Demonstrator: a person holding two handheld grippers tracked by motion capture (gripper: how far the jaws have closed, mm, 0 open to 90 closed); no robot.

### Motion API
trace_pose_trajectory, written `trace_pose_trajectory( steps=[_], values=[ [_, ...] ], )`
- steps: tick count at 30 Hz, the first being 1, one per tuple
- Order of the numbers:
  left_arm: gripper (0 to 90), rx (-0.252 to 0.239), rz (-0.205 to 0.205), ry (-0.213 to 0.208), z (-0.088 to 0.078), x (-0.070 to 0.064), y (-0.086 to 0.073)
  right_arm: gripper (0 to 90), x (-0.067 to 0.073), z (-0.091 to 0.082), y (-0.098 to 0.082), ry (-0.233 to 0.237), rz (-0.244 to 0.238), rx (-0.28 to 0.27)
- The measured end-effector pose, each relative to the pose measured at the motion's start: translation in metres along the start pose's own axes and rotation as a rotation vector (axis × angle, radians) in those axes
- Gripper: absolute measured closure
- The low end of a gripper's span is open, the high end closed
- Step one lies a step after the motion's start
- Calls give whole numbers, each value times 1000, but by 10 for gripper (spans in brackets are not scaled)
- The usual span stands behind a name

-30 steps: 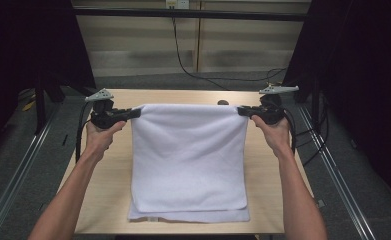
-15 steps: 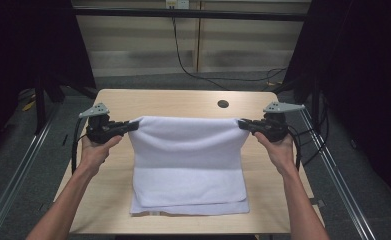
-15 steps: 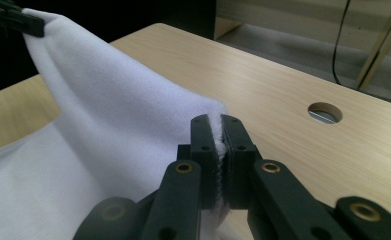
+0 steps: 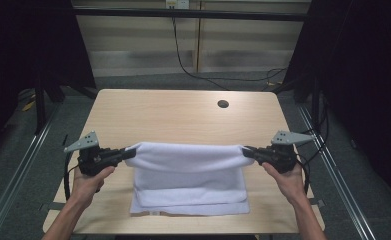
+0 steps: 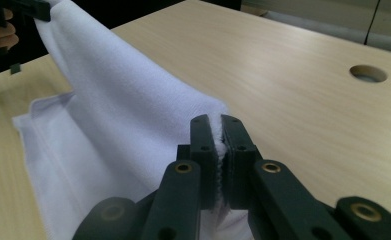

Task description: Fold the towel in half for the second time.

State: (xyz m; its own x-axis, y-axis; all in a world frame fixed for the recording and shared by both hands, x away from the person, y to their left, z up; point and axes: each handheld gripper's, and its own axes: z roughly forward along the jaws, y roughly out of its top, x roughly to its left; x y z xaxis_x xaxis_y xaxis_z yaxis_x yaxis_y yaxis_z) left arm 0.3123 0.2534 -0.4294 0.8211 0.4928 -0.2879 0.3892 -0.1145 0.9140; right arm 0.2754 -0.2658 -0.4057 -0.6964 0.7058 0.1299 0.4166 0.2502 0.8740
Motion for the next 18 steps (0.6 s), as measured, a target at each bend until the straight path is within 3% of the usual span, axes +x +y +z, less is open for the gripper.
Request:
trace_pose_trajectory(
  steps=[8,9,10,13,15,18],
  values=[
    [834,105,19,15,-2,-11,-29,854,19,-2,-36,33,34,26],
    [834,129,27,25,-4,-14,-37,851,26,-1,-47,37,37,48],
    [834,132,10,7,-6,-16,-41,849,28,0,-53,46,41,61],
    [827,158,24,15,-9,-21,-47,832,35,0,-68,59,55,78],
    [816,212,52,12,-14,-36,-60,788,39,-2,-74,64,58,100],
    [796,217,45,-8,-21,-40,-66,779,44,-5,-80,72,44,130]
  ],
)
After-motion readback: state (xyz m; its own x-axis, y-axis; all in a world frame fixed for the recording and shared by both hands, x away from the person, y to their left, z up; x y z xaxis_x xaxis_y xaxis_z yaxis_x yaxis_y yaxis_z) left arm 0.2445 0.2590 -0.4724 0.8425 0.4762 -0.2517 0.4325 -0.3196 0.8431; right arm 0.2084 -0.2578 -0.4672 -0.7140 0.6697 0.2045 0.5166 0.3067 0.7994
